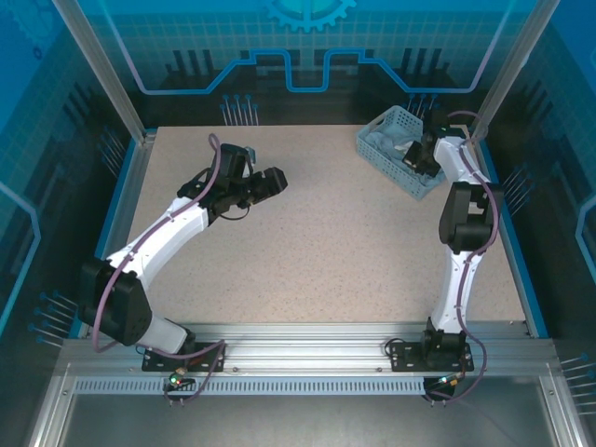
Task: Fold and stack the t-shirts
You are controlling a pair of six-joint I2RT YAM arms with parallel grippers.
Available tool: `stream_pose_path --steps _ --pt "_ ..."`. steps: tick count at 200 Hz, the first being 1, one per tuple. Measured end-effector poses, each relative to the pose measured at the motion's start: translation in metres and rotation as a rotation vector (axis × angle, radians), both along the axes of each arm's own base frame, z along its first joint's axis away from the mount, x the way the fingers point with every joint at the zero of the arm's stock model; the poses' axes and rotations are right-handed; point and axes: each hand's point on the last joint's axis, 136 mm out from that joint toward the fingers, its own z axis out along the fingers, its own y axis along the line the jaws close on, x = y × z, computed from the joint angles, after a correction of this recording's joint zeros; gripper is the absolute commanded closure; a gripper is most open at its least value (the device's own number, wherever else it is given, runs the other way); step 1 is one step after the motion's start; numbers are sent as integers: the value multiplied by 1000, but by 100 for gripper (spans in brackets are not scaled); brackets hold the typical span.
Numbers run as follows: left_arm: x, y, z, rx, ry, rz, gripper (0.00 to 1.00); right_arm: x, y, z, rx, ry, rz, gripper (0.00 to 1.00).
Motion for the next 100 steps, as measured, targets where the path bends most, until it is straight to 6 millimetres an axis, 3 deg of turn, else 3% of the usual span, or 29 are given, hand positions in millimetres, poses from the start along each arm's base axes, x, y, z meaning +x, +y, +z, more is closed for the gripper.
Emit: stream_pose_path --steps 21,40,70,83,100 --pt "-3 1 2 2 2 0 21 -6 -1 17 -54 -43 11 100" --pt "-4 3 5 2 -4 3 21 -10 6 66 -108 -143 33 100" --pt "-4 4 7 5 -11 9 22 -27 38 204 -147 -458 87 100" --pt "-4 4 7 7 -12 12 22 -44 55 269 -150 -609 120 100" --pt "-3 6 8 14 -15 21 22 -69 78 332 -140 -769 171 100"
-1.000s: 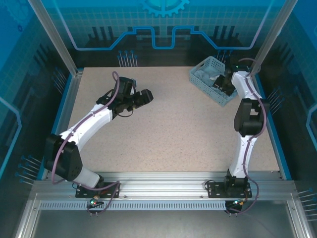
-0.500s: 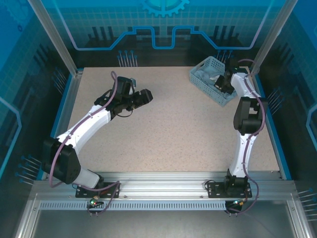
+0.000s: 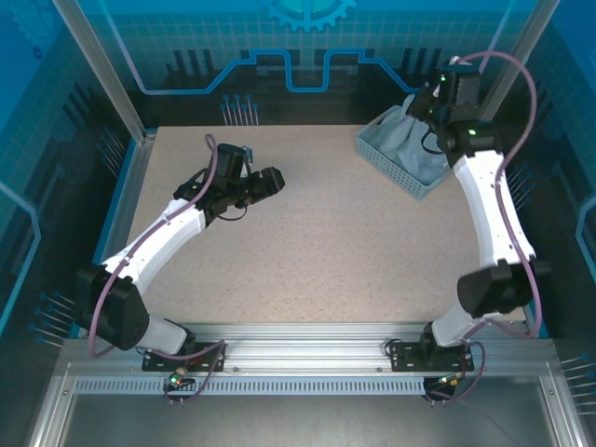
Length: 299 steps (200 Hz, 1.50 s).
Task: Fold and stack the t-shirts
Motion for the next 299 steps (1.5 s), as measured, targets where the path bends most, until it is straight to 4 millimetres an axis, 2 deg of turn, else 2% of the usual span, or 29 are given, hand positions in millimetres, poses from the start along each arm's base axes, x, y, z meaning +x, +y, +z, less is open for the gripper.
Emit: stream_pose_path --steps 17,36,61,81,96,110,137,150,161,172,180,201,210,222,241,256,260,270,285,299 --pt "2 3 4 12 -8 15 21 -24 27 44 -4 -107 75 100" --pt "6 9 14 43 -31 38 21 -45 68 67 -4 -165 185 100" --pt "9 24 27 86 -59 100 20 -70 140 67 8 -166 373 100" --pt "4 41 35 122 -72 157 20 -92 204 49 14 -127 535 100" --pt "-1 56 41 150 -82 203 20 -106 250 24 16 -69 646 100" --pt "-7 70 48 171 -89 245 20 -114 291 -11 26 7 738 100" --pt "-25 95 54 189 -90 327 20 -124 365 -108 27 232 885 100" --pt "-37 106 48 197 -74 354 20 -132 395 -161 21 354 947 77" --pt "-47 112 40 207 -48 366 20 -140 411 -197 6 436 982 58" --pt "-55 115 30 217 -21 367 21 -150 421 -226 -6 509 1001 49" --pt "-60 116 21 225 4 359 21 -156 424 -237 -18 536 1010 47" --pt "-67 107 0 196 47 310 22 -158 412 -242 -20 561 980 41" --pt "-70 101 -8 180 64 278 22 -155 396 -244 -18 571 944 39" --pt "-75 89 -23 165 95 219 21 -149 364 -243 -9 579 876 36" --pt "-91 63 -59 169 198 98 17 -120 291 -227 44 544 706 35" --pt "-100 41 -87 177 280 20 15 -94 219 -209 93 493 535 34" --pt "-101 36 -94 180 302 3 14 -86 194 -205 108 477 473 33" --pt "-99 24 -107 179 330 -27 14 -77 145 -199 135 449 359 32" --pt "-95 9 -127 172 373 -52 14 -69 81 -199 173 429 205 31" --pt "-88 1 -147 181 418 -56 11 -64 39 -209 203 438 103 31"
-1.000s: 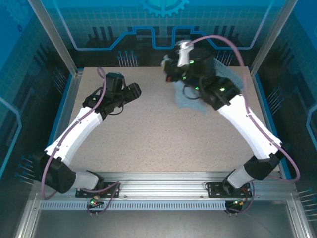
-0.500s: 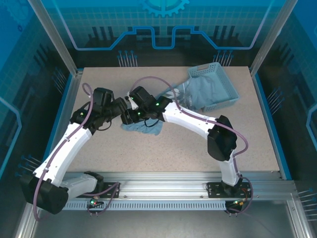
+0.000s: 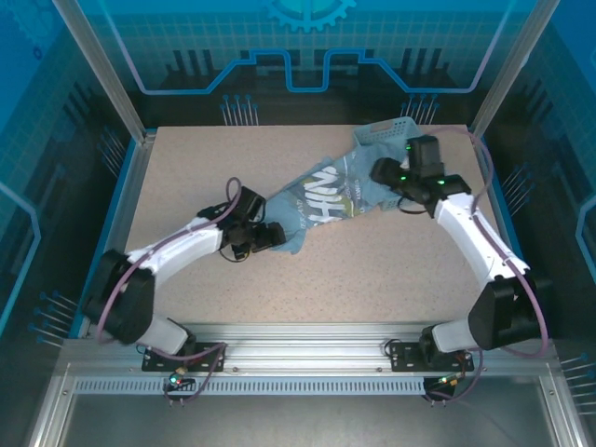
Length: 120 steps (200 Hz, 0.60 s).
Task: Fold and stack the t-shirts
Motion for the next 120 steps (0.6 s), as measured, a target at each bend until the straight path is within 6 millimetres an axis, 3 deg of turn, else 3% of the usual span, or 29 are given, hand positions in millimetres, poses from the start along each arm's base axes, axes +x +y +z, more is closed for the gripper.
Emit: stream_pose_path --steps 19,39,55,72,83,120 --pt "13 -10 -20 21 35 -6 5 8 -34 -26 10 61 -82 31" --pt "29 -21 -32 51 39 -18 9 15 -48 -51 21 125 -124 30" --pt "42 -27 -38 70 26 -16 29 16 -54 -69 39 176 -155 30" --pt "55 -29 -44 92 16 -7 77 19 -58 -87 57 223 -186 31" --pt "61 -29 -48 108 11 0 100 21 -61 -100 71 258 -211 32" --pt "71 -15 -39 165 -38 41 100 26 -70 -136 111 356 -324 48"
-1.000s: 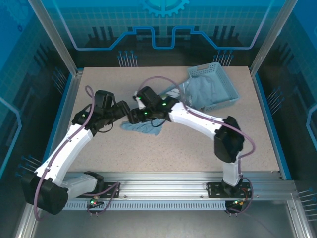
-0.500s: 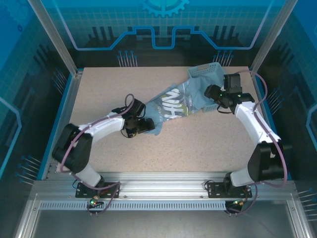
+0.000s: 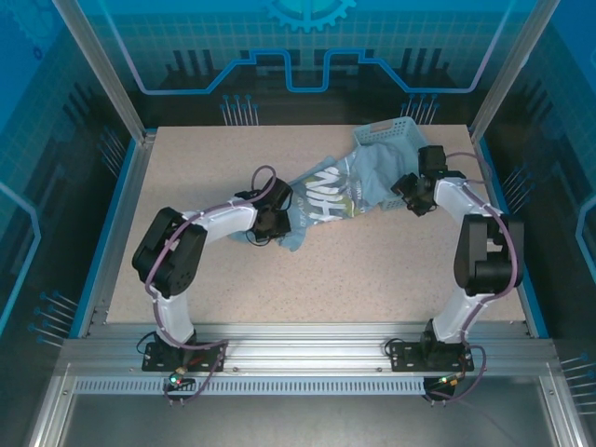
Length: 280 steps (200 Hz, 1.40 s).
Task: Fold and stack the t-shirts
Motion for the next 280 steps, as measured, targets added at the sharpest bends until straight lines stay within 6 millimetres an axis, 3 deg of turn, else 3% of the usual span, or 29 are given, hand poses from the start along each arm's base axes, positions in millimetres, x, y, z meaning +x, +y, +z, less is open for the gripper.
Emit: stream_pose_path --steps 24,48,79,110,132,158,192,222,276,280 --pt "4 24 35 6 -80 71 100 2 -10 -5 6 21 -92 66" --pt "6 71 103 -9 -229 198 100 8 -27 -1 -8 24 -162 88" --pt "-10 135 186 19 -424 377 100 8 -47 -3 -30 51 -210 100" --pt "-21 167 228 42 -515 467 100 10 -62 1 -50 60 -244 100" --pt "-20 169 233 42 -520 474 100 11 -72 3 -78 64 -266 100" --pt "-28 177 227 86 -488 487 100 5 -88 6 -105 82 -311 100" --pt "-35 185 223 117 -461 503 100 -5 -122 8 -118 99 -398 100" --pt "-43 185 213 105 -440 510 100 -1 -148 23 -128 72 -453 100" --pt "-52 175 182 72 -357 475 100 6 -159 19 -106 76 -499 100" --pt "-52 174 180 70 -352 472 100 7 -159 19 -101 76 -501 91"
